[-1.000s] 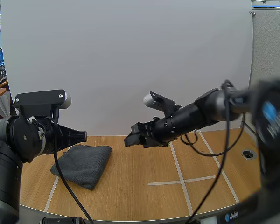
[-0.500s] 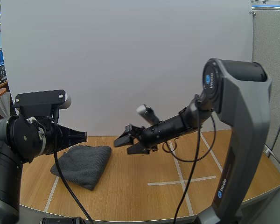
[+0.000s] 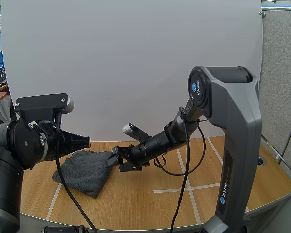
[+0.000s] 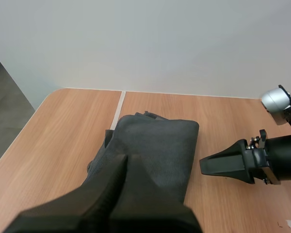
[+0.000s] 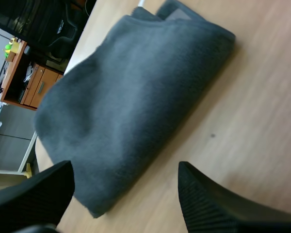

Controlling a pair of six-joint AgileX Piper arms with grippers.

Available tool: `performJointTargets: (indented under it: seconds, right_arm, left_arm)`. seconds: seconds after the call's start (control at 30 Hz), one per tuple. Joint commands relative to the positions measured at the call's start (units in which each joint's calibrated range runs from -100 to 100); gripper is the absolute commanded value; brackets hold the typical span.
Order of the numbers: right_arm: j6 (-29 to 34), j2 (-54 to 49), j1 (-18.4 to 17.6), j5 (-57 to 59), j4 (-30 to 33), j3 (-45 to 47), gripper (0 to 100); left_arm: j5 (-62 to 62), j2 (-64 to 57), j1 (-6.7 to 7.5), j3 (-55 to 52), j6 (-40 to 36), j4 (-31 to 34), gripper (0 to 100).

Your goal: Fold the towel

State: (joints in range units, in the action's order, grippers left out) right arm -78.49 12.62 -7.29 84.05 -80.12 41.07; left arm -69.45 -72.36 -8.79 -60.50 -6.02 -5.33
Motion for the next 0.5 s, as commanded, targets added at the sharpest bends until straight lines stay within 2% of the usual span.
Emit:
performJointTargets:
  seconds: [0.0, 0.23, 0.47]
  right_arm:
    - [-3.41, 3.84, -0.06, 0.33, -4.33, -0.24, 100]
    - [-4.47, 7.73, -0.62, 2.11, -6.60, -2.68, 100]
    - [-4.21, 8.84, -3.34, 1.99, -8.32, -4.95, 100]
  left_arm:
    - [0.52, -0.38, 0.30, -0.21, -0.61, -0.02, 0]
    - [0.52, -0.38, 0.30, -0.21, -0.61, -0.02, 0]
    - [0.52, -0.38, 0.30, -0.21, -0.61, -0.02, 0]
